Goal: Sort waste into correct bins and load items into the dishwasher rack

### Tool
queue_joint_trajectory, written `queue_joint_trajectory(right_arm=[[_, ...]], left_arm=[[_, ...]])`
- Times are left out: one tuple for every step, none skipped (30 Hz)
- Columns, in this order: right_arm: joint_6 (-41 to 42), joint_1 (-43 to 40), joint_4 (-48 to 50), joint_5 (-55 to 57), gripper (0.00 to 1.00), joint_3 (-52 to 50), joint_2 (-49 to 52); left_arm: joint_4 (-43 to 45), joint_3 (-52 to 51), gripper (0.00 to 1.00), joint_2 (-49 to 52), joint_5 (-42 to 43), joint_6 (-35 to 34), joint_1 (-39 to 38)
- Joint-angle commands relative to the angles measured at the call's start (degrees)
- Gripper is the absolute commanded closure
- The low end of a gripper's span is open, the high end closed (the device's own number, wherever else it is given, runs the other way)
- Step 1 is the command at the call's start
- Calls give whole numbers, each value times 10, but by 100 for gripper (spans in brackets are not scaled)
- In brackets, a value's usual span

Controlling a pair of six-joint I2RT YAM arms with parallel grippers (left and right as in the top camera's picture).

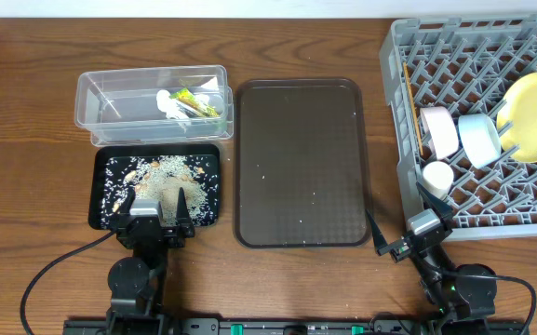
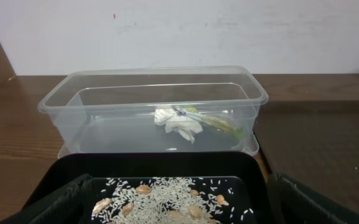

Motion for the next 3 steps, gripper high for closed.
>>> queue_joint_trajectory(right_arm=[[-6,-3,-2,-7,1,-1,-3],[-6,-3,-2,-7,1,-1,-3],[-6,-3,-2,-7,1,-1,-3]], left_arm=[[-14,-16,10,0,-3,-3,3],[-14,-16,10,0,-3,-3,3],[-14,-16,10,0,-3,-3,3]])
